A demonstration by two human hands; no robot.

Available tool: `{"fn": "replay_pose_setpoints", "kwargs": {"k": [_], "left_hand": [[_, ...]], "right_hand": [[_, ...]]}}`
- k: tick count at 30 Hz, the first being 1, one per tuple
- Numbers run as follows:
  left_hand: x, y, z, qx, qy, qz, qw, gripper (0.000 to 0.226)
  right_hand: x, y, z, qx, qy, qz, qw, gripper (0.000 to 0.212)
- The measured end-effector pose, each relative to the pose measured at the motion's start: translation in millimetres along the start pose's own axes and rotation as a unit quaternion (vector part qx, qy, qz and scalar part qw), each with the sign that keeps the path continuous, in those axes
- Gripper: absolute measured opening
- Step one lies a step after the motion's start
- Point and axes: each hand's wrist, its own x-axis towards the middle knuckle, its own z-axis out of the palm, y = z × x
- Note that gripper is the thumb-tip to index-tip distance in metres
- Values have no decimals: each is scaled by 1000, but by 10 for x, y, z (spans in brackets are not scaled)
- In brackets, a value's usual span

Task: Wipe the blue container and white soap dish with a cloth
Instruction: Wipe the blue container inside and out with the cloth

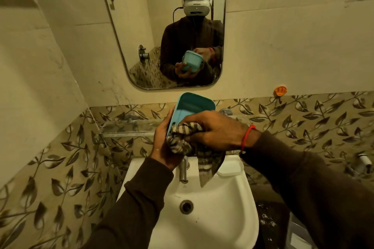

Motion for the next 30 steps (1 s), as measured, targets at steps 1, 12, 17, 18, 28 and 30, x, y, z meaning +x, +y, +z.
{"fn": "replay_pose_setpoints", "kwargs": {"k": [1, 12, 17, 18, 28, 30], "left_hand": [[0, -13, 12, -2, 14, -4, 1000, 59], [-31, -177, 211, 5, 67, -38, 997, 51], [-47, -169, 214, 5, 76, -31, 997, 45], [-51, -165, 207, 2, 75, -30, 997, 45], [-112, -212, 22, 0, 112, -71, 991, 42], [-123, -236, 13, 11, 117, -85, 989, 40]], "right_hand": [[28, 6, -9, -68, 17, -9, 997, 16], [252, 164, -15, -355, 283, 84, 887, 32], [252, 205, 29, -366, 230, 39, 901, 34], [238, 203, 31, -355, 208, 24, 911, 33], [91, 236, 169, -231, -34, -5, 972, 38], [78, 242, 165, -245, -45, -2, 968, 42]]}}
